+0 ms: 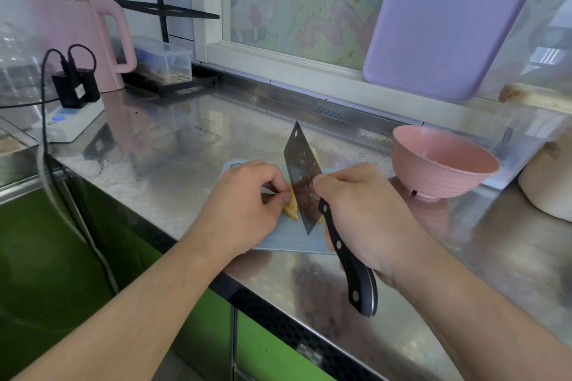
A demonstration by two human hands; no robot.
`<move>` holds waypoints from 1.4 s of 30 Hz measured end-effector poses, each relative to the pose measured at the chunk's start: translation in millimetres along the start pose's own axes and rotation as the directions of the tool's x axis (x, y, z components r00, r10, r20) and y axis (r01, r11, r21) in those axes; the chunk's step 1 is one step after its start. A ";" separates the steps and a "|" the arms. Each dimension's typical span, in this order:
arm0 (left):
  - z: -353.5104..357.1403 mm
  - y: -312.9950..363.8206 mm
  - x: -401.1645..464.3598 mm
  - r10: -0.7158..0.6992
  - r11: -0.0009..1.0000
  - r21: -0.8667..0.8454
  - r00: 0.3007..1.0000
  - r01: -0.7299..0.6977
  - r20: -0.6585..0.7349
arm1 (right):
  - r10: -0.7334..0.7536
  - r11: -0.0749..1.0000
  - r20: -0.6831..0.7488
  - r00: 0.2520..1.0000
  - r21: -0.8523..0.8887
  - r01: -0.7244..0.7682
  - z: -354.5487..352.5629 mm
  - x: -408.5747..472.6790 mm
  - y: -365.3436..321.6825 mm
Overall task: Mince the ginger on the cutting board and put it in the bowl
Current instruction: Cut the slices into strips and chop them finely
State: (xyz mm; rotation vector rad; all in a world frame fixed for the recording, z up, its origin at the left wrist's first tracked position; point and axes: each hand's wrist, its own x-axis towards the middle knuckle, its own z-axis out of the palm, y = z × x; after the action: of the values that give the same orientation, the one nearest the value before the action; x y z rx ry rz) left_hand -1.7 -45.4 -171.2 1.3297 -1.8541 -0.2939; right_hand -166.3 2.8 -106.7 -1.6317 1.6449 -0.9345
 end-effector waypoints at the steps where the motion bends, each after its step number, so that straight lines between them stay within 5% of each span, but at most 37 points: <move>1: -0.2 -0.3 0.3 -0.001 1.000 -0.001 1.000 0.001 0.000 | -0.001 1.000 0.005 1.000 -0.001 0.001 0.3 0.6 -0.3; 42: 0.3 1.1 0.1 -0.002 1.000 0.029 1.000 0.002 0.004 | 0.056 0.998 0.001 0.998 -0.042 -0.056 -2.5 5.3 -3.9</move>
State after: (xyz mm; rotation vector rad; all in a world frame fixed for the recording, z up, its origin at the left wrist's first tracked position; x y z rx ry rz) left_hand -2.7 -45.2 -170.7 1.3517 -1.8671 -0.2712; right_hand -166.4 -2.2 -101.8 -1.6052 1.7100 -0.8754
